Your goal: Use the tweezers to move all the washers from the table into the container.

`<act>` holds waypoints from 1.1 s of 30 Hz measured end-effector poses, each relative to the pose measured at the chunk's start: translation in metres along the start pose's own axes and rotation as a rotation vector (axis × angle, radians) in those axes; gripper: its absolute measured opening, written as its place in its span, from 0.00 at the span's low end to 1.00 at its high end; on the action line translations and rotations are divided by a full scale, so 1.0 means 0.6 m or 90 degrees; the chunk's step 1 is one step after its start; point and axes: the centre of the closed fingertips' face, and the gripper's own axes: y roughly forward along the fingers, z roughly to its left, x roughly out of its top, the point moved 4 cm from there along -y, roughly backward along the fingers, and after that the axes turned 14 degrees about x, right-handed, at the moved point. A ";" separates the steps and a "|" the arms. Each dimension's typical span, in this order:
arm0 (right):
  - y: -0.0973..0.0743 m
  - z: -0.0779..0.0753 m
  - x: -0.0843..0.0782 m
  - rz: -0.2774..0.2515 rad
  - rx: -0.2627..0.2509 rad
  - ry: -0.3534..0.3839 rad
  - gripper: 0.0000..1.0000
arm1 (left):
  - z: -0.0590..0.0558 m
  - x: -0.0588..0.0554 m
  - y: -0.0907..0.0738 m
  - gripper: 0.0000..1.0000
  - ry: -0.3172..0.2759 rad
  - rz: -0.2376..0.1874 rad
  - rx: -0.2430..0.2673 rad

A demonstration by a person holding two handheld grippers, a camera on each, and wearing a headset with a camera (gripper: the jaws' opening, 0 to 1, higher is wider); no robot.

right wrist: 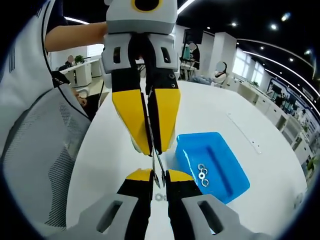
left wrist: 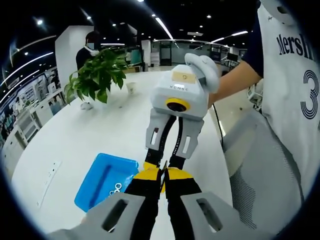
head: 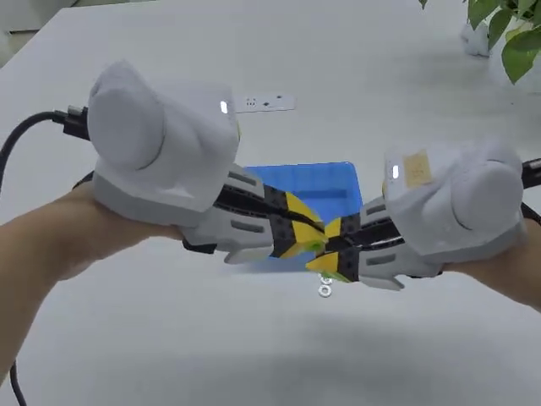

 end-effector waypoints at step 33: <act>0.027 0.005 -0.056 -0.007 0.005 0.062 0.11 | -0.013 -0.046 0.036 0.07 -0.030 0.031 -0.015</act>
